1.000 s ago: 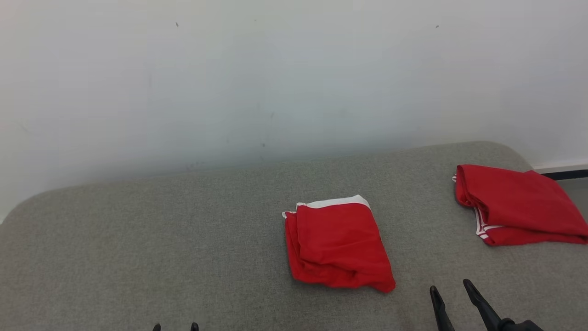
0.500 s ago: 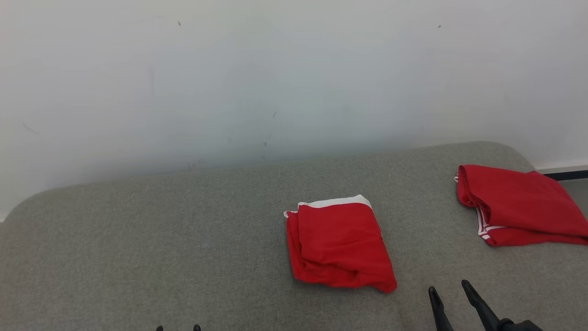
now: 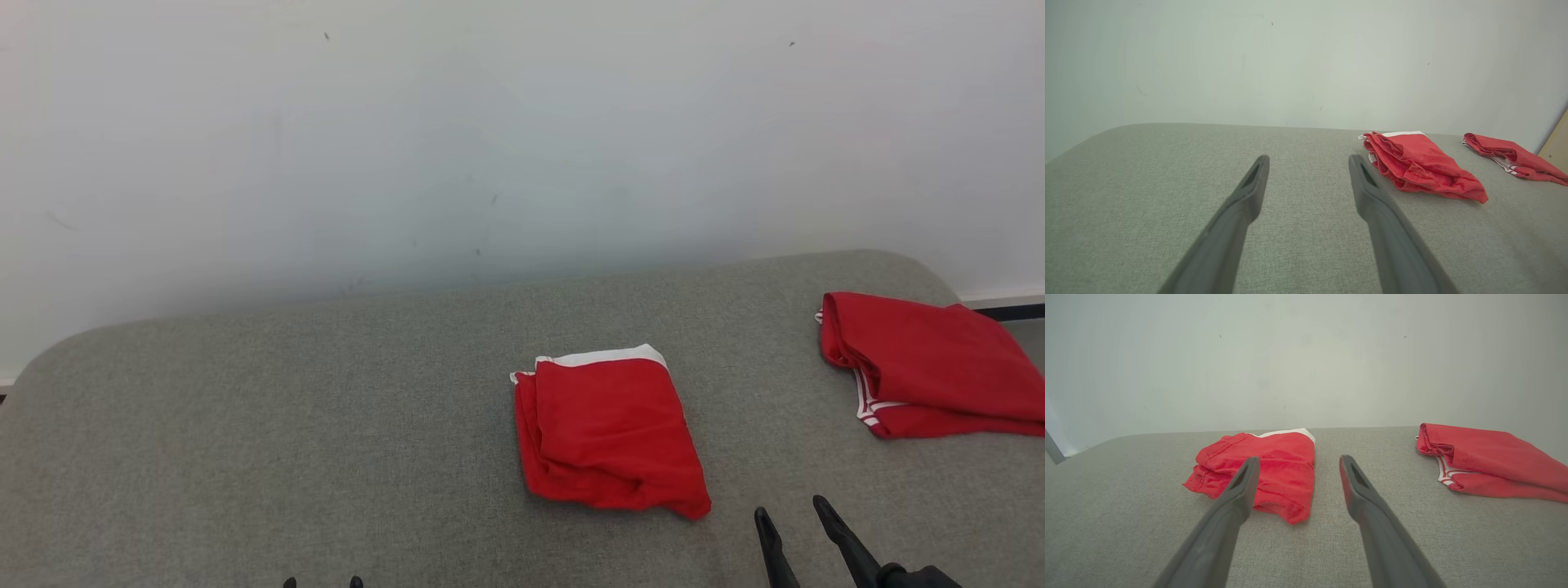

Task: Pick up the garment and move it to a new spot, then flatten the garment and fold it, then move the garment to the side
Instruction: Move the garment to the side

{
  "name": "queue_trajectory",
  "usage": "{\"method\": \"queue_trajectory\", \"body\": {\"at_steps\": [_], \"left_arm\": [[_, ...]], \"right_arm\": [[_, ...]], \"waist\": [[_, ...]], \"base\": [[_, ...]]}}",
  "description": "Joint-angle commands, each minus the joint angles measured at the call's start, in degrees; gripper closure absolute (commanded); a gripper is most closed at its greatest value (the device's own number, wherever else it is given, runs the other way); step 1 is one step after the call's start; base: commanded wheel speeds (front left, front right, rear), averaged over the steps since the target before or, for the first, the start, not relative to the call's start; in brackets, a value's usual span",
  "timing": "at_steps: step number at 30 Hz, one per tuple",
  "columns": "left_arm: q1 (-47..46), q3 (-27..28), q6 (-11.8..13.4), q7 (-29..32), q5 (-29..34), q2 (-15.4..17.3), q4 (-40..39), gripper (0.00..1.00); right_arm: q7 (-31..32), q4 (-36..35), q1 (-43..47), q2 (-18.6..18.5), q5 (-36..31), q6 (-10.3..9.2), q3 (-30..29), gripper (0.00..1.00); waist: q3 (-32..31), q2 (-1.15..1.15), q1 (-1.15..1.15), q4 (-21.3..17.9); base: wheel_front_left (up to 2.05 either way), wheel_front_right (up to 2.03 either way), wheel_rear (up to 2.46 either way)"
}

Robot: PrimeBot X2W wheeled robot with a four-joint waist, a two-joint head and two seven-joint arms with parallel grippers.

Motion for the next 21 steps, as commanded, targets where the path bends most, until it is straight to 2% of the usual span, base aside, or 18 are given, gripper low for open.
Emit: {"method": "queue_trajectory", "body": {"at_steps": [1, 6, 9, 17, 18, 19, 21], "left_arm": [[-0.64, -0.19, -0.08, -0.16, 0.43, 0.0, -0.01, 0.0], [-0.88, -0.55, 0.25, -0.16, 0.45, 0.0, -0.58, 0.0], [-1.21, -0.82, 0.43, -0.16, 0.44, 0.0, -0.94, 0.0], [-2.37, -1.97, 0.17, -0.16, 0.72, 0.0, -1.74, 0.0], [-2.87, -2.5, 0.02, -0.16, 0.82, 0.0, -1.73, 0.0], [-2.87, -2.5, 0.02, -0.16, 0.82, 0.0, -1.73, 0.0], [-3.48, -2.97, -0.1, -0.16, 0.85, 0.0, -1.79, 0.0]], "right_arm": [[-0.19, 0.05, -0.66, 0.11, 0.39, -0.07, -0.11, 0.0], [-0.19, 0.39, -1.33, 0.45, 1.62, -0.07, -0.18, 0.0], [-0.19, 1.09, -2.28, 0.89, 4.51, -0.07, -0.02, 0.0], [-0.19, 6.16, -7.2, 0.97, 14.92, -0.07, 1.47, 0.0], [-0.19, 8.74, -9.19, 0.25, 18.15, -0.07, 2.7, 0.0], [-0.19, 8.74, -9.19, 0.25, 18.15, -0.07, 2.7, 0.0], [-0.18, 11.75, -11.49, 0.04, 22.32, -0.07, 3.32, 0.0]], "waist": [[0.21, 0.0, 0.0, 0.23], [1.04, 0.0, 0.0, 0.91], [1.74, 0.0, 0.0, 1.22], [4.42, 0.0, 0.0, 1.99], [5.18, 0.0, 0.0, 2.38], [5.18, 0.0, 0.0, 2.38], [5.99, 0.0, 0.0, 2.78]], "base": [[0.0, 0.0, 0.0], [0.0, 0.0, 0.0], [0.0, 0.0, 0.0], [0.0, 0.0, 0.0], [0.0, 0.0, 0.0], [0.0, 0.0, 0.0], [0.0, 0.0, 0.0]]}}
